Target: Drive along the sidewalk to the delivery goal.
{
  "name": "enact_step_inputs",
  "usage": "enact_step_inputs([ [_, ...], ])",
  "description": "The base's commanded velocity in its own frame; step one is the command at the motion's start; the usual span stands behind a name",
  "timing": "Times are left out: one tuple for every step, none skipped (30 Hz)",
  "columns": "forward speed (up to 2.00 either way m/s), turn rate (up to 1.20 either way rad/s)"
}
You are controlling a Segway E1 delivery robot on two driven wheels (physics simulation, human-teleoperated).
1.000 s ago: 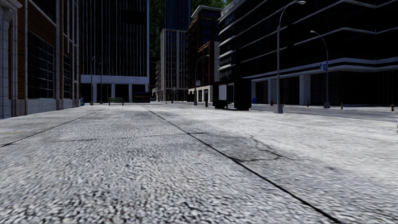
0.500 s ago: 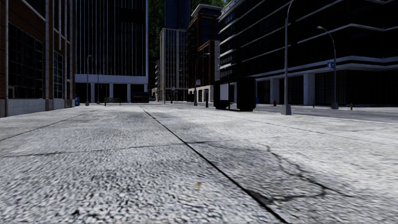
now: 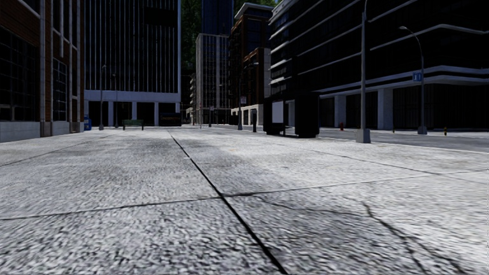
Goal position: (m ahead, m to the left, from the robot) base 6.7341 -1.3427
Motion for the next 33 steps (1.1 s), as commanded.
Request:
enact_step_inputs([
  [2.00,0.00],
  [2.00,0.00],
  [2.00,0.00],
  [2.00,0.00],
  [2.00,0.00],
  [2.00,0.00],
  [2.00,0.00],
  [2.00,0.00],
  [2.00,0.00],
  [2.00,0.00],
  [2.00,0.00],
  [2.00,0.00],
  [2.00,0.00],
  [2.00,0.00],
  [2.00,0.00],
  [2.00,0.00],
  [2.00,0.00],
  [2.00,0.00],
  [2.00,0.00],
  [2.00,0.00],
  [2.00,0.00],
  [2.00,0.00],
  [2.00,0.00],
  [2.00,0.00],
  [2.00,-0.06],
  [2.00,-0.06],
  [2.00,-0.17],
  [2.00,-0.29],
  [2.00,-0.33],
  [2.00,-0.34],
  [2.00,-0.34],
  [2.00,-0.34],
  [2.00,-0.35],
])
